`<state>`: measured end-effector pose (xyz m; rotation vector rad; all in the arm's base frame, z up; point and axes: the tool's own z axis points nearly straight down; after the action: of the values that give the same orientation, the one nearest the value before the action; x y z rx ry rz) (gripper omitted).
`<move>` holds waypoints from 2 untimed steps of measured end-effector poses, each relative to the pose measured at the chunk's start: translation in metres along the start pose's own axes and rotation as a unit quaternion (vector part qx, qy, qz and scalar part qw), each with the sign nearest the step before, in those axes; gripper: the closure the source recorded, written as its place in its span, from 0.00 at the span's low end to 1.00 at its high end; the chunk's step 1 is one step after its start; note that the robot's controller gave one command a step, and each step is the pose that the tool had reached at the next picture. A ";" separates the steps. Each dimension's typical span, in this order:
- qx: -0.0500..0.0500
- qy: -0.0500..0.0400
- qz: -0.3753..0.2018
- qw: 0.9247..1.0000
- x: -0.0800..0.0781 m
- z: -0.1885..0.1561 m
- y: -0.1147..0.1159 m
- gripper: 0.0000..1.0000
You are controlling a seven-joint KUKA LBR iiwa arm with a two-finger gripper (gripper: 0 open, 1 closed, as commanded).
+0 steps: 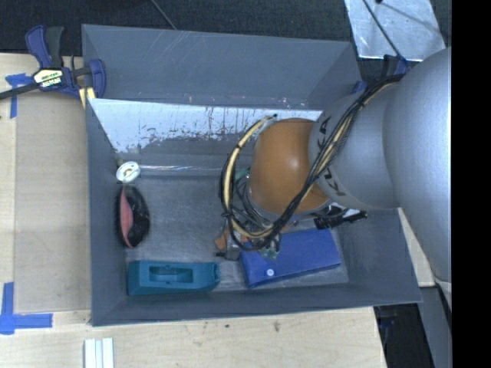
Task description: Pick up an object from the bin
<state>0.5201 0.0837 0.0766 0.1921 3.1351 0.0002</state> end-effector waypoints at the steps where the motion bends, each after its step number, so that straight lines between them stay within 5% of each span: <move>1: 0.000 -0.001 -0.098 0.995 -0.034 -0.097 -0.007 1.00; 2: 0.000 -0.001 -0.098 0.995 -0.034 -0.097 -0.007 1.00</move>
Offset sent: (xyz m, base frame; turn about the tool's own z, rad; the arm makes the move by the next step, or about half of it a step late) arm 0.0000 0.0000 0.0000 0.0000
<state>0.5531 0.0722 0.1740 -0.1156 3.1367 0.0009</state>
